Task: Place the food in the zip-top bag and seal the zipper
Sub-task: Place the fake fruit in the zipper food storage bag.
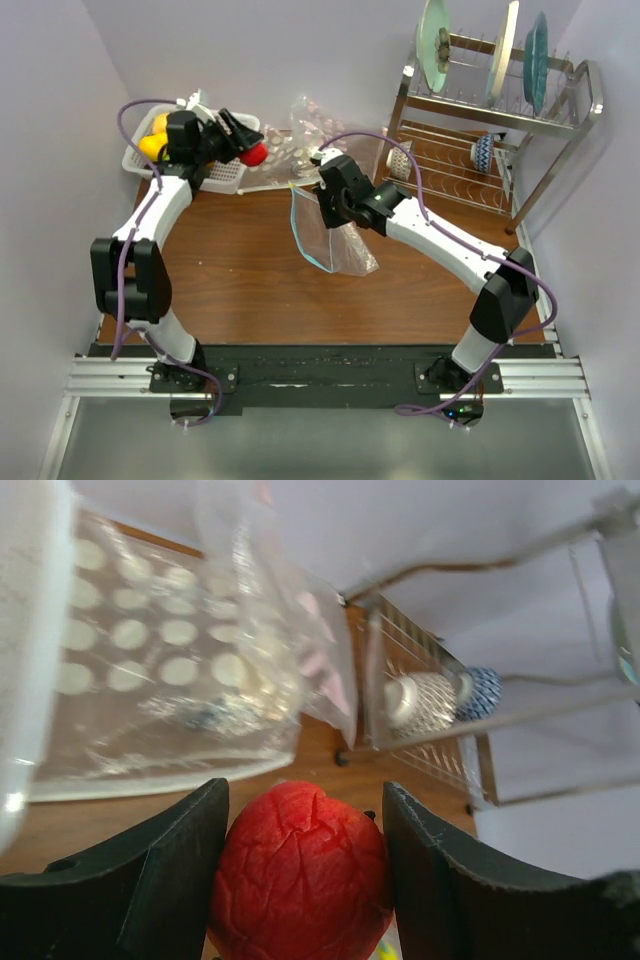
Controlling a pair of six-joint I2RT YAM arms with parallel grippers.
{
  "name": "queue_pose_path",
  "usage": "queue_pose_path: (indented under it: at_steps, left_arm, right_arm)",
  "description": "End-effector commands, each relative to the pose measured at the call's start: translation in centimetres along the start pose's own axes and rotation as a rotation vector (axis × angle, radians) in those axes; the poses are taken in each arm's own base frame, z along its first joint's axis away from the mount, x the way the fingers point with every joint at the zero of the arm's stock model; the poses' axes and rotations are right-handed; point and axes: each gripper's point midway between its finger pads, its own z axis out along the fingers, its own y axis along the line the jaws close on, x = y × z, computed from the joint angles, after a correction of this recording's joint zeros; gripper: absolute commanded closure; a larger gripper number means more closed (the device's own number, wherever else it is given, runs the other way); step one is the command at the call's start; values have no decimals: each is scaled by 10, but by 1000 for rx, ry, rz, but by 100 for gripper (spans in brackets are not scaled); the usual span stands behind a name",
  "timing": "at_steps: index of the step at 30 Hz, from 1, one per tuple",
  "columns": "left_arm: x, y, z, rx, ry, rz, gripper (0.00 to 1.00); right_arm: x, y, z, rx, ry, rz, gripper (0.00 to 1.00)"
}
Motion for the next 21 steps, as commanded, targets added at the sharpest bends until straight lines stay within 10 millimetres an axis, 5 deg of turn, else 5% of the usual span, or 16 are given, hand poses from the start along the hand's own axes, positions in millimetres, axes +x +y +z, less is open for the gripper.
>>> queue_pose_path:
  at_steps: [1, 10, 21]
  left_arm:
    - [12, -82, -34, 228, -21, 57, 56]
    - [50, -118, -79, 332, -20, 62, 56]
    - [107, -151, -87, 467, -19, 28, 57]
  right_arm:
    - [-18, 12, -6, -59, -27, 53, 100]
    - [-23, 13, -4, -179, 9, 178, 100]
    - [-35, 19, -10, -311, 10, 283, 100]
